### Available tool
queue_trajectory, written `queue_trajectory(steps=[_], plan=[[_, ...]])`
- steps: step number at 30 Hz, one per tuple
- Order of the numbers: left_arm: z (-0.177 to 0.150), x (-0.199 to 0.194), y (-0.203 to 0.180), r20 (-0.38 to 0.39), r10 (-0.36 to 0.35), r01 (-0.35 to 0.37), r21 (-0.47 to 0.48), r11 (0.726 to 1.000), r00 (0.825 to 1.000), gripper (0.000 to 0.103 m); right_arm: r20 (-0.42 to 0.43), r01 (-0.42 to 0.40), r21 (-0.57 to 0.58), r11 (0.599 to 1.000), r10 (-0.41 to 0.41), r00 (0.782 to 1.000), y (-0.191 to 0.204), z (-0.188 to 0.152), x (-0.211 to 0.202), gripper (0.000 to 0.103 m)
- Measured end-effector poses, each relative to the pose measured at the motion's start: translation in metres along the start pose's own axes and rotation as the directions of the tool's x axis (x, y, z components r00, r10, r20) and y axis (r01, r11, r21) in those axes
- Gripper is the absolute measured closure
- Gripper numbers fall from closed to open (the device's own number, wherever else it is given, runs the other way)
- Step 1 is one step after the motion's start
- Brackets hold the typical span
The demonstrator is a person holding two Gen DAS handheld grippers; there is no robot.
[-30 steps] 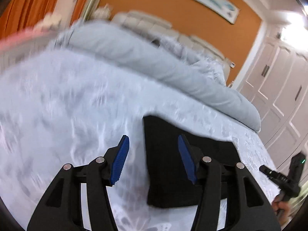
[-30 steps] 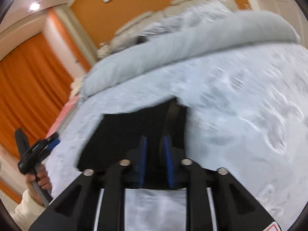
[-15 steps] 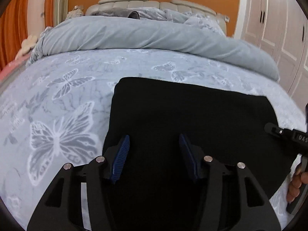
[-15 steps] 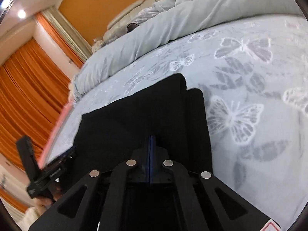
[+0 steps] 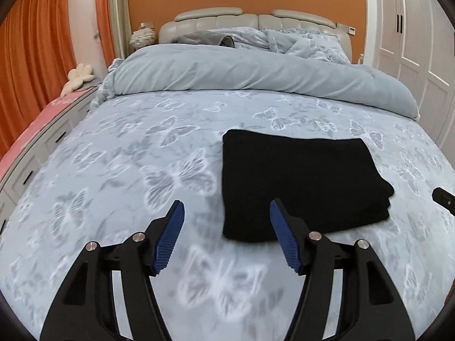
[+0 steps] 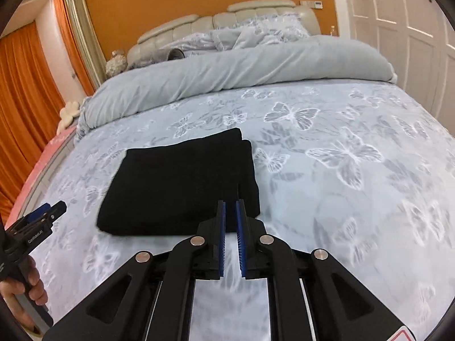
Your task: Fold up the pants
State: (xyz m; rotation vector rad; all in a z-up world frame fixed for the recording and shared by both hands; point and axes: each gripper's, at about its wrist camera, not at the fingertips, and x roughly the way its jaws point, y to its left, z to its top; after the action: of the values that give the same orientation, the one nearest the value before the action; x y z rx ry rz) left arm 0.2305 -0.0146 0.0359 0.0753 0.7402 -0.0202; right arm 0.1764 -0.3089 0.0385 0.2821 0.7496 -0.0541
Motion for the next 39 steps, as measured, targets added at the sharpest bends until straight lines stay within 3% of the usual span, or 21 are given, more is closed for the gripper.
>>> queue_trajectory(steps=[5, 8, 19, 39], plan=[[-0.022, -0.033, 0.002, -0.005, 0.023, -0.023, 0.032, 0.999, 1.0, 0.042, 0.008, 0.027, -0.042, 0.999, -0.027, 1.0, 0.017, -0.026, -0.025, 0.093], [-0.039, -0.04, -0.001, -0.008, 0.014, -0.013, 0.039, 0.999, 1.0, 0.042, 0.005, 0.058, -0.08, 0.995, -0.057, 0.998, 0.03, -0.043, -0.024, 0.085], [-0.079, -0.017, -0.006, -0.058, -0.005, 0.009, 0.073, 0.997, 0.998, 0.042, -0.045, 0.064, -0.077, 0.995, -0.068, 0.997, 0.041, -0.071, -0.007, 0.084], [-0.087, -0.011, 0.005, -0.061, 0.029, -0.025, 0.067, 0.997, 0.998, 0.042, -0.08, 0.055, -0.065, 0.996, -0.06, 0.995, 0.041, -0.081, 0.003, 0.079]])
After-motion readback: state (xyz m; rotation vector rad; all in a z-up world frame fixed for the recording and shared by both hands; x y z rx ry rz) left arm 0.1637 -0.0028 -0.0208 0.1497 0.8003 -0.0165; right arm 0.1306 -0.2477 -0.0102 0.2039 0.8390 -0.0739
